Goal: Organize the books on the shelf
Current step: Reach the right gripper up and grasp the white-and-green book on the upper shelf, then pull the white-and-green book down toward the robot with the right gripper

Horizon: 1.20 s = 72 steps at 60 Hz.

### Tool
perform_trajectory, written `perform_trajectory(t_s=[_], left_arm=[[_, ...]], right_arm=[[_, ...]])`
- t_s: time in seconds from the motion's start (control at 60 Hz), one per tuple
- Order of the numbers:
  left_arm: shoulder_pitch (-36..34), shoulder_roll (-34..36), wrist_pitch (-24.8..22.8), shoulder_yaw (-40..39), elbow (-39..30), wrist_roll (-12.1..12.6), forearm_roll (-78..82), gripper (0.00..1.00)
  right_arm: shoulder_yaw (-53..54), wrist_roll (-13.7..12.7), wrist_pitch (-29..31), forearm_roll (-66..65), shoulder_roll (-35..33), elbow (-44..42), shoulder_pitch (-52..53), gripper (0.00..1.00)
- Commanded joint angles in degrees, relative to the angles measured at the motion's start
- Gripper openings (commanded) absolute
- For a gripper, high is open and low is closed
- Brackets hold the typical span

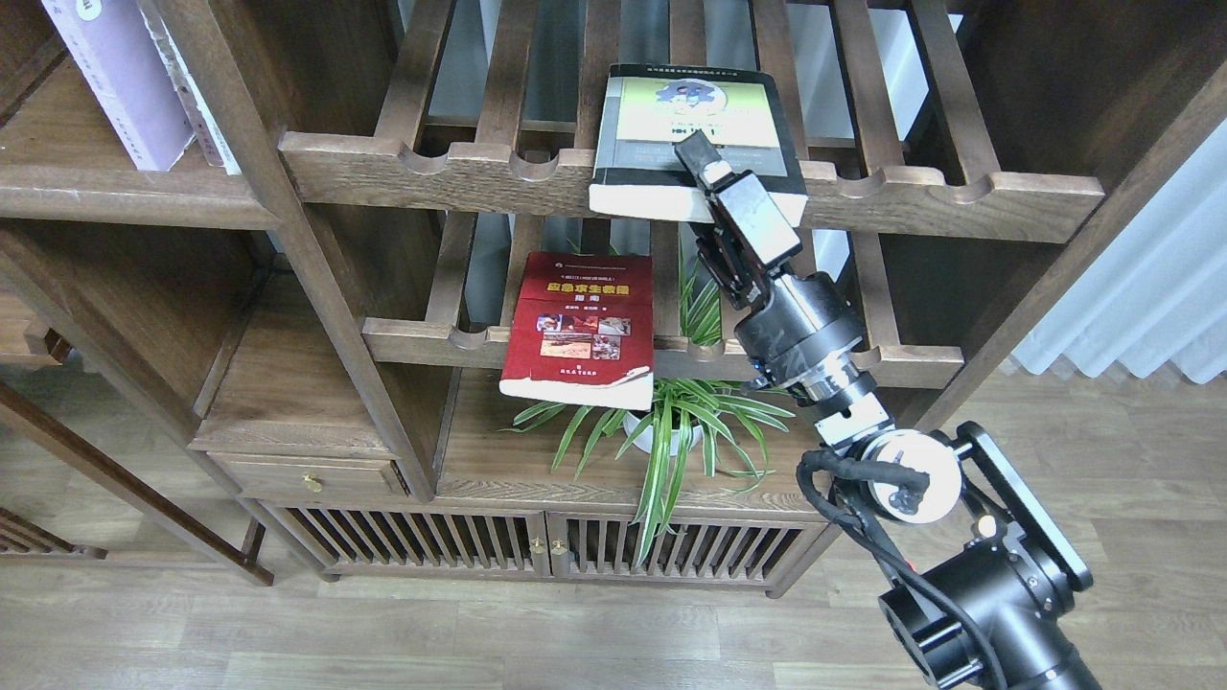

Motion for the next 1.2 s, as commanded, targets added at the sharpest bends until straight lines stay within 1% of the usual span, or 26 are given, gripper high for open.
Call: perform_trajectory(t_s=[0.0, 0.033, 0.067, 0.1, 0.117, 0.133, 0.15, 0.383, 0.533, 0.617, 0.633, 0.867, 1.183], left_arm=[[-0.1, 0.0, 0.0, -0.1, 0.1, 0.0, 0.0, 1.0], [0.0, 0.1, 0.0, -0.1, 0.1, 0.0, 0.0, 1.0], [0.0, 0.1, 0.0, -0.1, 0.2, 0.0, 0.0, 1.0], [0.0, 0.1, 0.0, -0.1, 0.2, 0.0, 0.0, 1.0], [0.0, 0.1, 0.0, -0.1, 0.2, 0.0, 0.0, 1.0], [0.0, 0.1, 0.0, -0.1, 0.2, 0.0, 0.0, 1.0], [0.0, 0.1, 0.0, -0.1, 0.2, 0.0, 0.0, 1.0], [0.1, 0.0, 0.0, 0.0, 0.4, 0.0, 0.0, 1.0], [0.1, -0.3, 0.0, 1.2, 0.9, 0.0, 0.0, 1.0], [0.2, -0.4, 0.0, 1.7, 1.1, 0.0, 0.0, 1.0], [0.2, -0.6, 0.0, 2.2, 1.1, 0.0, 0.0, 1.0], [0.1, -1.1, 0.0, 4.2, 1.1, 0.0, 0.0, 1.0], [0.0, -2.0, 0.0, 7.7, 1.5, 0.0, 0.0, 1.0]], right_arm=[[0.0, -0.3, 0.1, 0.0, -0.6, 0.1, 0.2, 0.46], [0.0, -0.5, 0.2, 0.0, -0.8, 0.2, -0.1, 0.4], [0.0, -0.6, 0.4, 0.2, -1.2, 0.5, -0.5, 0.29], [0.0, -0.6, 0.7, 0.4, -1.2, 0.7, -0.7, 0.2], [0.0, -0.5, 1.3, 0.7, -1.2, 0.8, -0.9, 0.08], [0.0, -0.5, 1.4, 0.9, -1.2, 0.9, -1.0, 0.04], [0.0, -0.5, 2.1, 1.3, -1.0, 1.1, -1.2, 0.03], [-1.2, -0.8, 7.5, 2.0, -1.3, 2.6, -4.0, 0.03], [-2.6, -0.8, 16.6, 2.0, -1.6, 2.8, -10.1, 0.03], [-2.7, -0.8, 20.3, 2.0, -1.7, 2.8, -13.9, 0.03], [-2.6, -0.7, 23.6, 2.1, -1.7, 2.8, -16.5, 0.03], [-3.1, -0.7, 23.6, 4.2, -2.3, 2.8, -26.5, 0.03], [-3.0, -0.3, 23.6, 11.0, -11.6, 2.1, -37.9, 0.04]])
